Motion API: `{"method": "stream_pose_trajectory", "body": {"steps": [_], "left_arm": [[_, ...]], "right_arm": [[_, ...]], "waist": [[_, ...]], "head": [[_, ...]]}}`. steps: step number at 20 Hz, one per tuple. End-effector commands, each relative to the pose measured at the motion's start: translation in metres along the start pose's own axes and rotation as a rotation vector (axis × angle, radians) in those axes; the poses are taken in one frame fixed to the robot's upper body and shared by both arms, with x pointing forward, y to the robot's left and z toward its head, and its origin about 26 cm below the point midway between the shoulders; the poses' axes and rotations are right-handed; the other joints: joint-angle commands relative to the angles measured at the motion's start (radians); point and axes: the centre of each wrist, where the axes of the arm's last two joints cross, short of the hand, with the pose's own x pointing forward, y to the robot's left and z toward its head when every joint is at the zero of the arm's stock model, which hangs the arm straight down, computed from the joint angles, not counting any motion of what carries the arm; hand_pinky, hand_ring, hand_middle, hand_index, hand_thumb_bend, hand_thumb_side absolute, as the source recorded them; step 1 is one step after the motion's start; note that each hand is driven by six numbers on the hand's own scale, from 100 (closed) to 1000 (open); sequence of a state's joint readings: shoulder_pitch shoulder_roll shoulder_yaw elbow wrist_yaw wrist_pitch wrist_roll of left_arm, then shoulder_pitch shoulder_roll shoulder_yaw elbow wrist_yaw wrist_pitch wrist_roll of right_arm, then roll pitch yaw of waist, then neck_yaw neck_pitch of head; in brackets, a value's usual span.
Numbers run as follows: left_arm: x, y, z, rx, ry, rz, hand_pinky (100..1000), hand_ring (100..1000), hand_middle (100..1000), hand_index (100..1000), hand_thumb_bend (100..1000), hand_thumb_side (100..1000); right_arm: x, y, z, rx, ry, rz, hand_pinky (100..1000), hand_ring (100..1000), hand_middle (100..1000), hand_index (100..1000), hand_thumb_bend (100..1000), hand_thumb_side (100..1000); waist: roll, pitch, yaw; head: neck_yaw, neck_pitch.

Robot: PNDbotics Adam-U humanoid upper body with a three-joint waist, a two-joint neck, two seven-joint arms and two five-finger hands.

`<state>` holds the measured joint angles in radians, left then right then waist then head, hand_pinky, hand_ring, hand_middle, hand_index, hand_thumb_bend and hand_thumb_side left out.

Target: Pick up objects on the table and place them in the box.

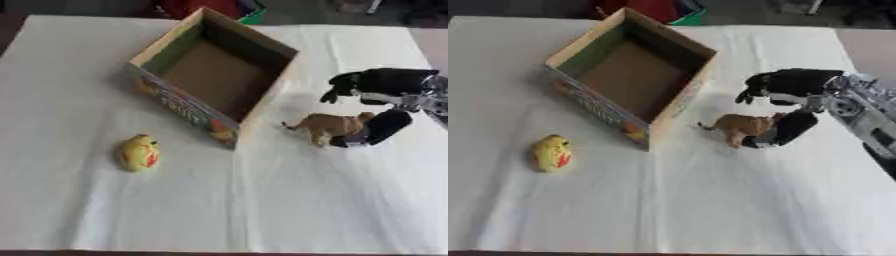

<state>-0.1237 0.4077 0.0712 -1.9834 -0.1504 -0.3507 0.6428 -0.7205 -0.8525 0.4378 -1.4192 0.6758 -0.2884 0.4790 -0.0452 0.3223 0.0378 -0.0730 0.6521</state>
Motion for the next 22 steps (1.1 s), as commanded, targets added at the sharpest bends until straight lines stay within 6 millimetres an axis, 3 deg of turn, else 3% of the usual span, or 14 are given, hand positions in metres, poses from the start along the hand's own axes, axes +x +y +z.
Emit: {"method": "stream_pose_trajectory", "body": {"steps": [1, 9, 15, 20, 22], "left_arm": [[0.005, 0.0, -0.006, 0.0, -0.022, 0.003, 608, 666, 683, 746, 100, 818], [0.005, -0.001, -0.006, 0.004, -0.016, 0.003, 606, 657, 673, 737, 100, 812], [0.005, -0.001, -0.005, 0.007, -0.011, 0.003, 605, 652, 664, 731, 100, 809], [0.005, -0.001, -0.005, 0.016, -0.007, 0.005, 603, 648, 660, 728, 100, 809], [0.005, -0.001, -0.005, 0.017, -0.004, 0.004, 603, 646, 657, 726, 100, 808]], "right_arm": [[-0.007, -0.001, 0.004, -0.002, 0.027, 0.025, 891, 1000, 714, 894, 437, 733], [-0.004, 0.007, -0.002, 0.051, -0.003, 0.012, 863, 1000, 630, 822, 354, 656], [-0.01, 0.01, -0.007, 0.001, 0.043, -0.033, 777, 1000, 478, 656, 100, 503], [-0.015, 0.019, -0.012, -0.016, 0.072, -0.049, 627, 1000, 425, 508, 100, 281], [-0.016, 0.024, -0.012, -0.016, 0.074, -0.054, 571, 1000, 386, 435, 100, 132]], "waist": [[0.001, -0.013, 0.002], [0.0, -0.009, 0.005], [-0.001, -0.011, 0.009], [-0.002, -0.012, 0.01], [-0.001, -0.011, 0.011]], "head": [[-0.002, -0.011], [-0.002, -0.013], [-0.004, -0.017], [-0.008, -0.018], [-0.008, -0.017]]}}
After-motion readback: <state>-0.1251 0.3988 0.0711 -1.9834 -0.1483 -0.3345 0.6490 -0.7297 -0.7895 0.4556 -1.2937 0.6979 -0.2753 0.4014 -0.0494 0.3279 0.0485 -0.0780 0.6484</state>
